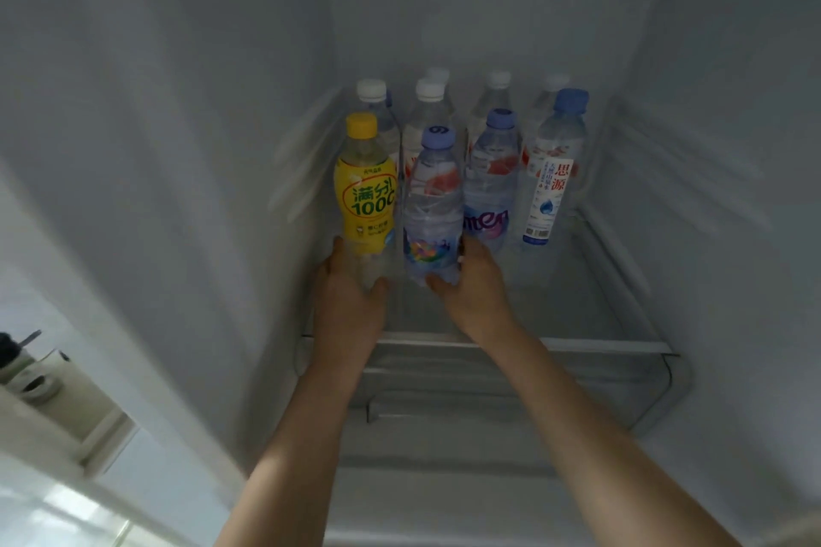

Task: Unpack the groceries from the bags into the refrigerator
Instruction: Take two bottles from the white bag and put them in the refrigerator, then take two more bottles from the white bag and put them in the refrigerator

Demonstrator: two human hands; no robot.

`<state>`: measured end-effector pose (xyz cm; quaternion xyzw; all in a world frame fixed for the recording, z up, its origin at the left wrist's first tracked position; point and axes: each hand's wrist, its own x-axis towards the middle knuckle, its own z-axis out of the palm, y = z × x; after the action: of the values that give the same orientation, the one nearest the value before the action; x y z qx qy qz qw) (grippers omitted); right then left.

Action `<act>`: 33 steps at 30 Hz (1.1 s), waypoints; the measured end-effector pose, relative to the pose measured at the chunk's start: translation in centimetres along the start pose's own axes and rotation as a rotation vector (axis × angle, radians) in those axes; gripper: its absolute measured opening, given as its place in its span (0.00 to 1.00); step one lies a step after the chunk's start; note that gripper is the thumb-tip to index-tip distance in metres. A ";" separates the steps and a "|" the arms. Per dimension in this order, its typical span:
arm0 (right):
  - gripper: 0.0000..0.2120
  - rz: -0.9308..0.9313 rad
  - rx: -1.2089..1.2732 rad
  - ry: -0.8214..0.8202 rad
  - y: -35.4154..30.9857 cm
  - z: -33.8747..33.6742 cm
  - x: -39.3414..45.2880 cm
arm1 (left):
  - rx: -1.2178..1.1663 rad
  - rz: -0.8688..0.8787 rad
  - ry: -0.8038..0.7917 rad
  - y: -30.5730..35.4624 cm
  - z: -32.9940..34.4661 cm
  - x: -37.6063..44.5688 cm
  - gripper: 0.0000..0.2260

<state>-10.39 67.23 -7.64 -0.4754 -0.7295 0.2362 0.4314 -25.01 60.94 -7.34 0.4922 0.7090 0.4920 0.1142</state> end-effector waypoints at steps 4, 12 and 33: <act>0.22 0.008 -0.028 0.014 -1.8 -1.7 -2.5 | 0.002 -0.024 -0.071 0.3 -0.8 -2.6 0.29; 0.20 -0.008 -0.063 0.078 -5.5 -4.4 -11.3 | -0.194 0.052 -0.139 2.8 -3.5 -9.7 0.16; 0.15 0.613 -0.143 0.311 -10.4 -3.1 -52.5 | -0.006 0.289 -0.872 -9.3 -14.6 -37.1 0.09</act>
<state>-3.60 15.36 -19.40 -0.7315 -0.4933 0.2279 0.4119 -21.75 22.04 -19.65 0.7467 0.5174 0.2517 0.3337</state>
